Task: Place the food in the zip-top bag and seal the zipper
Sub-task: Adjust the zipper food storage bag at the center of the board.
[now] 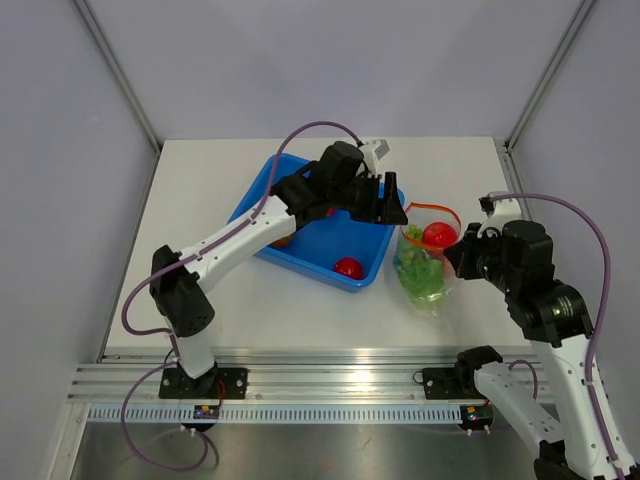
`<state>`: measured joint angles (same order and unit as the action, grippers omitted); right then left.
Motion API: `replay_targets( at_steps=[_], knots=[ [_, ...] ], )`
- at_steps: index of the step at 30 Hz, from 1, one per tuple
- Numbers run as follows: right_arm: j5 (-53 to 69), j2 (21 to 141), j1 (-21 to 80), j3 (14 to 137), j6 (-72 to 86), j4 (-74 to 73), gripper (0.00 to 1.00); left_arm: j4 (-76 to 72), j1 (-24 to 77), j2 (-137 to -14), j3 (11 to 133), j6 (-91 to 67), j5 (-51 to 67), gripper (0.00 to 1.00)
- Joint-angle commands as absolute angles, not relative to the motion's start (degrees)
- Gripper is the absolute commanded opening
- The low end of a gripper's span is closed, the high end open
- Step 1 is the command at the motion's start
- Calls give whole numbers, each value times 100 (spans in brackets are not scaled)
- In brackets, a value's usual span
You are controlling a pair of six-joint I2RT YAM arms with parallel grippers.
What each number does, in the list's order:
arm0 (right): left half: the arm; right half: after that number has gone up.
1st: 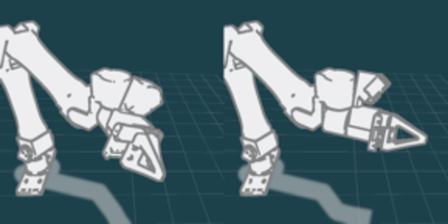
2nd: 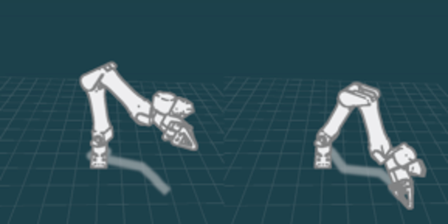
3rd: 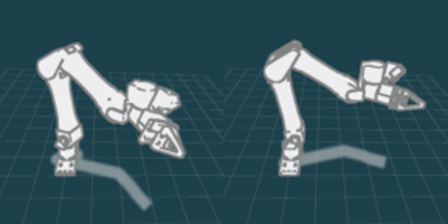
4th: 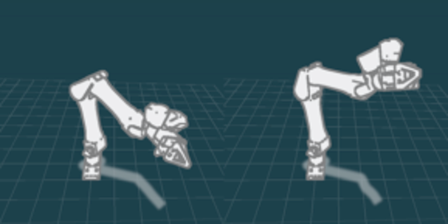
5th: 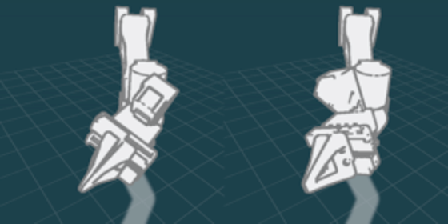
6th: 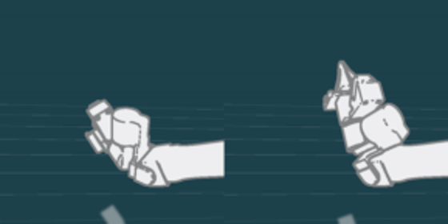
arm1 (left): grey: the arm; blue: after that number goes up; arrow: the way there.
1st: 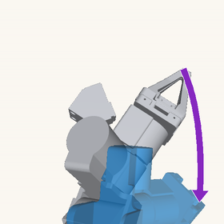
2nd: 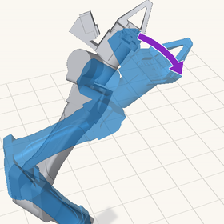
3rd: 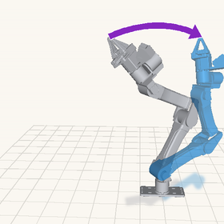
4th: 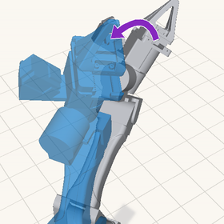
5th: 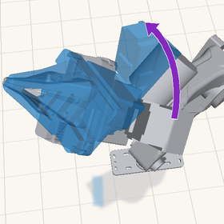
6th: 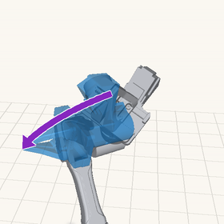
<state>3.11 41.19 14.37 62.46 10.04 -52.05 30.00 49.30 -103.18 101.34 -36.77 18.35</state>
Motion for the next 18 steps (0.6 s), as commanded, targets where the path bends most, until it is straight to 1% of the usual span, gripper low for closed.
replay_targets(
  at_steps=[1, 5, 7, 10, 12, 15, 18],
  knots=[
    [632, 3885, 1477, 6144, 642, -4588, 0, 3084, 4843, -9950, 10564, -2807, 1785, 68],
    [791, 3841, 1468, 6073, 536, -4579, 0, 3050, 4843, -9756, 10591, -1944, 1976, 65],
    [817, 3815, 1477, 6047, 449, -4553, 0, 2717, 4869, -9625, 10312, -1401, 2100, 61],
    [809, 3718, 1468, 6029, 361, -4492, 0, 2313, 4991, -9387, 10029, -558, 2311, 59],
    [878, 3648, 1468, 6021, 273, -4456, 0, 2224, 5062, -9343, 9870, -125, 2609, 60],
    [1027, 3542, 1468, 6012, 159, -4386, 0, 2075, 5159, -9343, 9686, 884, 3250, 67],
    [1274, 3428, 1468, 5968, 35, -4316, 0, 1541, 5291, -9124, 9020, 1501, 3655, 70]
  ],
)
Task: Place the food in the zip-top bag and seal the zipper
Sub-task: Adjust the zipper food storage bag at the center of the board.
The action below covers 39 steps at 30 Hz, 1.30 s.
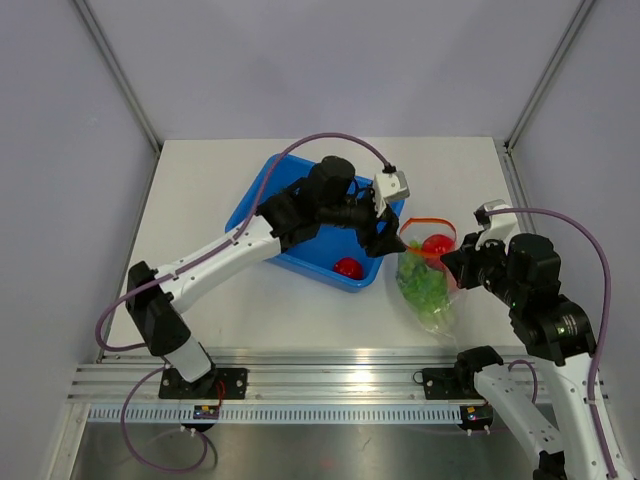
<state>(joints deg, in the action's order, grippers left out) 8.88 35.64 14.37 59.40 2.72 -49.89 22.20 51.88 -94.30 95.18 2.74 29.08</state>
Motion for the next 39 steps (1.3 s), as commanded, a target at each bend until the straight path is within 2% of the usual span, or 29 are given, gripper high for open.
replay_targets(
  at_steps=[1, 3, 8, 13, 25, 34, 39],
  knots=[
    [1301, 3341, 1476, 5968, -165, -4298, 0, 1408, 5352, -9045, 8852, 1903, 3804, 72],
    [1441, 3279, 1468, 5968, -254, -4289, 0, 1179, 5396, -8887, 8543, 2248, 3788, 73],
    [1818, 3129, 1468, 6187, -518, -4350, 0, 1441, 5344, -8763, 8709, 2531, 3797, 73],
    [2153, 3146, 1477, 6459, -729, -4421, 0, 1652, 5352, -8710, 9017, 2584, 4410, 73],
    [2373, 3366, 1477, 6759, -861, -4403, 0, 2619, 5458, -9439, 9817, 2461, 4974, 63],
    [2548, 3559, 1477, 6820, -870, -4149, 0, 2304, 5616, -9492, 9598, 2013, 4992, 59],
    [2707, 3656, 1476, 6820, -835, -3929, 0, 2179, 5704, -9764, 9790, 1600, 4746, 52]
  ],
)
